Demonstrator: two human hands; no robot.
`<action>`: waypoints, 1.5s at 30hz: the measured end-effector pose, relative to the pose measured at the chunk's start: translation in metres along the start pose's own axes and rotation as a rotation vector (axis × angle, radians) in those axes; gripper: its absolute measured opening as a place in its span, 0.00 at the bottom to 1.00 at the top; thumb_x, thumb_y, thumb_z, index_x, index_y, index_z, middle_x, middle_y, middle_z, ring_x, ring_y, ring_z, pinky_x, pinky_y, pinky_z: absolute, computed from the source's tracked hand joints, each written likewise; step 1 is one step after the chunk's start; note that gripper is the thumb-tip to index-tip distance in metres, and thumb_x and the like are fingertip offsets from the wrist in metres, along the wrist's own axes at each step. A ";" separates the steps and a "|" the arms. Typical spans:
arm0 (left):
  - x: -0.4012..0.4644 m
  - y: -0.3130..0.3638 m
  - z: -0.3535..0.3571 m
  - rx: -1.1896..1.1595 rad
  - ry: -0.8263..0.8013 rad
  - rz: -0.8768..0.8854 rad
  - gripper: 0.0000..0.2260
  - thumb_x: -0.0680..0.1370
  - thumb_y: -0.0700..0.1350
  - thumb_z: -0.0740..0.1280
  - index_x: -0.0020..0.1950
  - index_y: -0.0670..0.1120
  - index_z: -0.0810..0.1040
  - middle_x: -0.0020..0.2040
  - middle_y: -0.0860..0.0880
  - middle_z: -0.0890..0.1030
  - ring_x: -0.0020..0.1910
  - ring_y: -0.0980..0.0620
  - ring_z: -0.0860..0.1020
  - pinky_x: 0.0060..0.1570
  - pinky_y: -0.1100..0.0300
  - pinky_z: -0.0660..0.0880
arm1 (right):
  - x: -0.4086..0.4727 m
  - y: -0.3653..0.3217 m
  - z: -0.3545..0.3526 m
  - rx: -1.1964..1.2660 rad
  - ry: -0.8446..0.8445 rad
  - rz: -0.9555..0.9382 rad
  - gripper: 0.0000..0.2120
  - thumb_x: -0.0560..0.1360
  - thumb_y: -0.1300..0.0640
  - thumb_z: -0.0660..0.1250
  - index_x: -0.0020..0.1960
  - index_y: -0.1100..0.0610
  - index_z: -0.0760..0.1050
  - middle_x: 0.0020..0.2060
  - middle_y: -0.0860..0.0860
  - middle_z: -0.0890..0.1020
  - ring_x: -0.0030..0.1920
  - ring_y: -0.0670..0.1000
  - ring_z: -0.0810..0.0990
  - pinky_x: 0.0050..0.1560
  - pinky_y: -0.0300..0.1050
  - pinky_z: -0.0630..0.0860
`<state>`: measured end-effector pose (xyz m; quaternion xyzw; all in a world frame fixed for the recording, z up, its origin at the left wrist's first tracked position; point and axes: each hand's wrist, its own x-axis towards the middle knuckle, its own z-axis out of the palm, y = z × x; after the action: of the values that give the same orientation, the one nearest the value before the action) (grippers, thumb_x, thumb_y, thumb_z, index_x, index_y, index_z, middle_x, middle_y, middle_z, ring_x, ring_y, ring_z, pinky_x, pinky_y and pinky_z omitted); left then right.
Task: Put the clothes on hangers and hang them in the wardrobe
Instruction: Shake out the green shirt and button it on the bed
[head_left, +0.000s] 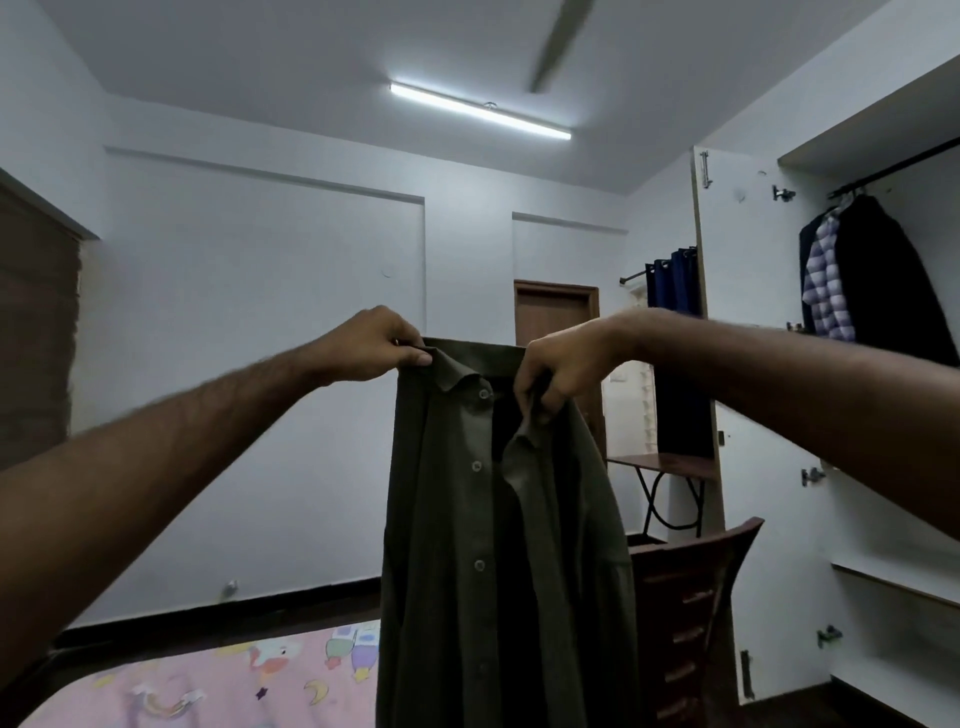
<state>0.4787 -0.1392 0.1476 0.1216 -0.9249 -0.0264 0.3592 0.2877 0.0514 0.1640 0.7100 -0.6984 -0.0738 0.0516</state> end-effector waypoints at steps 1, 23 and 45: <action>-0.001 -0.002 0.002 -0.025 0.022 -0.005 0.05 0.79 0.46 0.71 0.44 0.49 0.85 0.39 0.54 0.83 0.41 0.58 0.78 0.42 0.62 0.71 | 0.000 0.000 0.002 0.034 0.003 -0.038 0.05 0.78 0.60 0.70 0.52 0.53 0.84 0.41 0.40 0.84 0.45 0.39 0.80 0.49 0.36 0.74; -0.008 0.015 0.015 -0.319 0.277 0.057 0.02 0.75 0.45 0.76 0.47 0.50 0.86 0.43 0.52 0.85 0.42 0.52 0.83 0.44 0.54 0.82 | 0.025 0.010 0.029 0.301 0.619 -0.092 0.04 0.80 0.54 0.69 0.53 0.50 0.82 0.50 0.45 0.82 0.53 0.45 0.80 0.56 0.43 0.77; -0.061 -0.007 0.096 -0.569 -0.040 -0.212 0.13 0.79 0.53 0.70 0.60 0.48 0.77 0.58 0.53 0.80 0.57 0.51 0.80 0.52 0.52 0.80 | 0.020 0.031 -0.019 0.355 0.881 -0.068 0.17 0.77 0.72 0.57 0.45 0.51 0.75 0.42 0.47 0.78 0.44 0.45 0.76 0.45 0.40 0.72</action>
<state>0.4593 -0.1353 0.0360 0.1115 -0.8694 -0.3244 0.3556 0.2610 0.0307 0.1872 0.6939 -0.5882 0.3532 0.2185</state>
